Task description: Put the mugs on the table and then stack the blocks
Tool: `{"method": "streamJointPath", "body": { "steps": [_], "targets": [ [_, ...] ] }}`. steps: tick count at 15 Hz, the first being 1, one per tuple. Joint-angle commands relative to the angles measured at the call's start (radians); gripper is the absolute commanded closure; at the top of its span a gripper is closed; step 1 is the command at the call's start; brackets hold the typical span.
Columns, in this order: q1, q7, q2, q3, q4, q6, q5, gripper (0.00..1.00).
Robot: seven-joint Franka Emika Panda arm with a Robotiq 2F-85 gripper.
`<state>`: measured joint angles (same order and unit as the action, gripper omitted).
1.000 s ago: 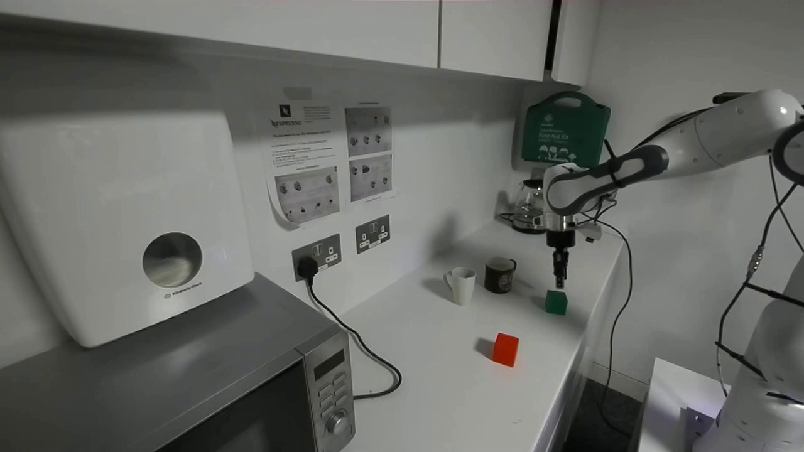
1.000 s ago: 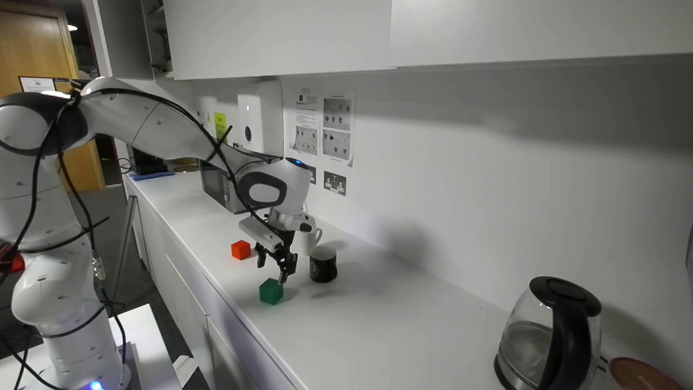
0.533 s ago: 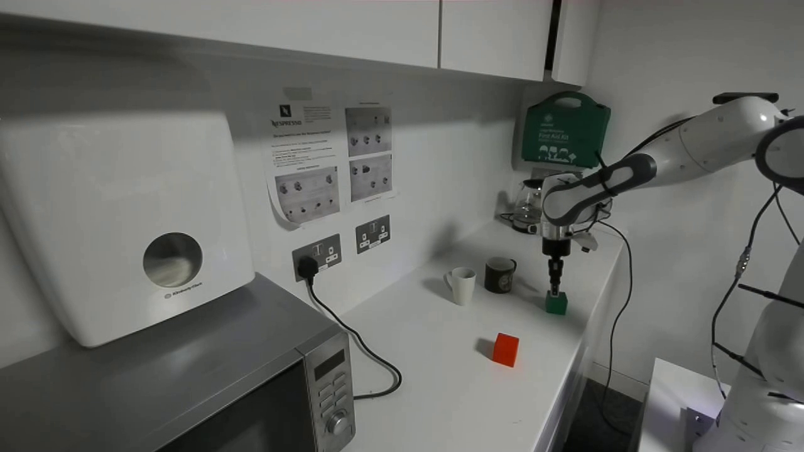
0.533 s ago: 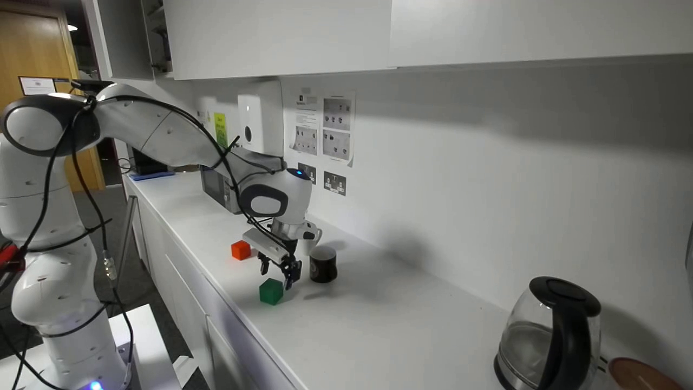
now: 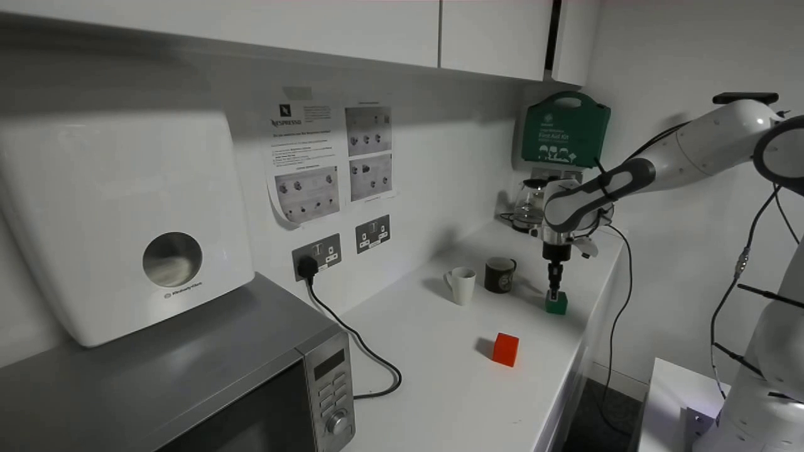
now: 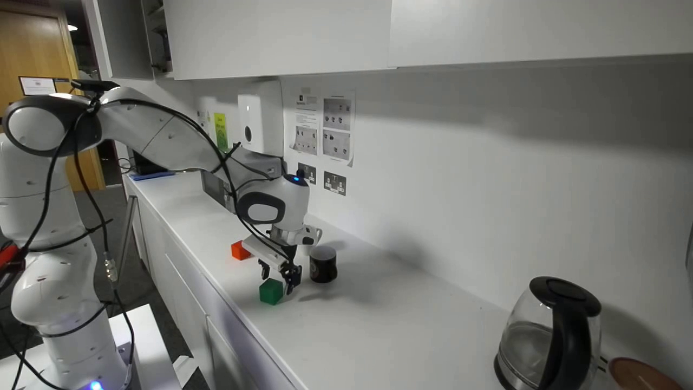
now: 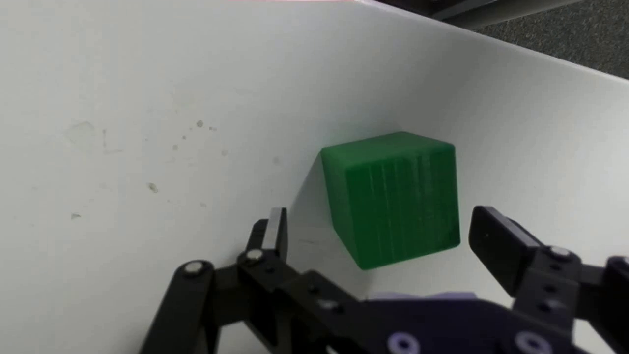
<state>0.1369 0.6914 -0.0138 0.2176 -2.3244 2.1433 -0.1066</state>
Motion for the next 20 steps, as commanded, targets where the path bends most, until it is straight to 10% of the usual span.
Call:
{"method": "streamJointPath", "body": {
  "steps": [1, 20],
  "targets": [
    [0.024, 0.055, -0.023, -0.004, -0.034, 0.039, 0.001, 0.0],
    [0.025, 0.059, 0.005, -0.01, -0.033, 0.076, 0.05, 0.0]
  ]
}}
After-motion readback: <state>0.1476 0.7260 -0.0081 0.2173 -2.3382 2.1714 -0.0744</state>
